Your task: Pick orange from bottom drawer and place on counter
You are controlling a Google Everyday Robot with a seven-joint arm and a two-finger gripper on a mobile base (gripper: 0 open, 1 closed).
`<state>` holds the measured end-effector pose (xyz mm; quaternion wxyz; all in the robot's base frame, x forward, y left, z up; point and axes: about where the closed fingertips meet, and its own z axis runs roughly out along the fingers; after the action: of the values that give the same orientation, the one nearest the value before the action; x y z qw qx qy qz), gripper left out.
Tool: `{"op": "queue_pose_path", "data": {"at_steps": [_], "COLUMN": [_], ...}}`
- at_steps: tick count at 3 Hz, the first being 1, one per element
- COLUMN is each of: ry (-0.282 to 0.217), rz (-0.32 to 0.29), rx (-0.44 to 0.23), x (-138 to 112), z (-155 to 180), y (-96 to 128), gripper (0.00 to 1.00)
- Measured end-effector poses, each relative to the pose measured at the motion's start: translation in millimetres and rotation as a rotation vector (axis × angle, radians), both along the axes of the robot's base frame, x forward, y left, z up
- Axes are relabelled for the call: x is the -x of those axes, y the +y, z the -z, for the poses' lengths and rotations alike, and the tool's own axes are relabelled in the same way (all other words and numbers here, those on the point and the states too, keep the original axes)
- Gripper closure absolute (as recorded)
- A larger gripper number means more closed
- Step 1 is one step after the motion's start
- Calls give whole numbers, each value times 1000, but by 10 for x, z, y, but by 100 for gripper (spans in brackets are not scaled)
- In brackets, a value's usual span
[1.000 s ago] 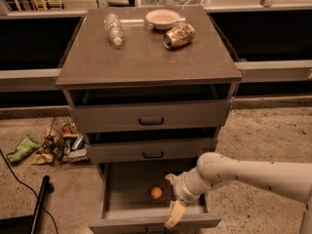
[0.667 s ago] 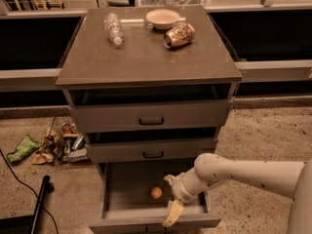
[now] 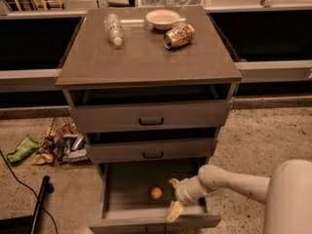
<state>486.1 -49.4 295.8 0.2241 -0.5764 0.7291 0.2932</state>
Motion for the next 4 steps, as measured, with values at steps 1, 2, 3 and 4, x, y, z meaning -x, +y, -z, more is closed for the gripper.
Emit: {"op": "queue_pose_path", "data": {"at_steps": [1,2,3,4], "ry": [-10,-23,-43,-100], "rz": [37,73,102,146], "rx": [-37,-65,-71,-20], "x": [-211,-478,-708,-957], "z": [334,567,773,1117], "y": [24,89,160,243], "gripper": [0,0,0,0]}}
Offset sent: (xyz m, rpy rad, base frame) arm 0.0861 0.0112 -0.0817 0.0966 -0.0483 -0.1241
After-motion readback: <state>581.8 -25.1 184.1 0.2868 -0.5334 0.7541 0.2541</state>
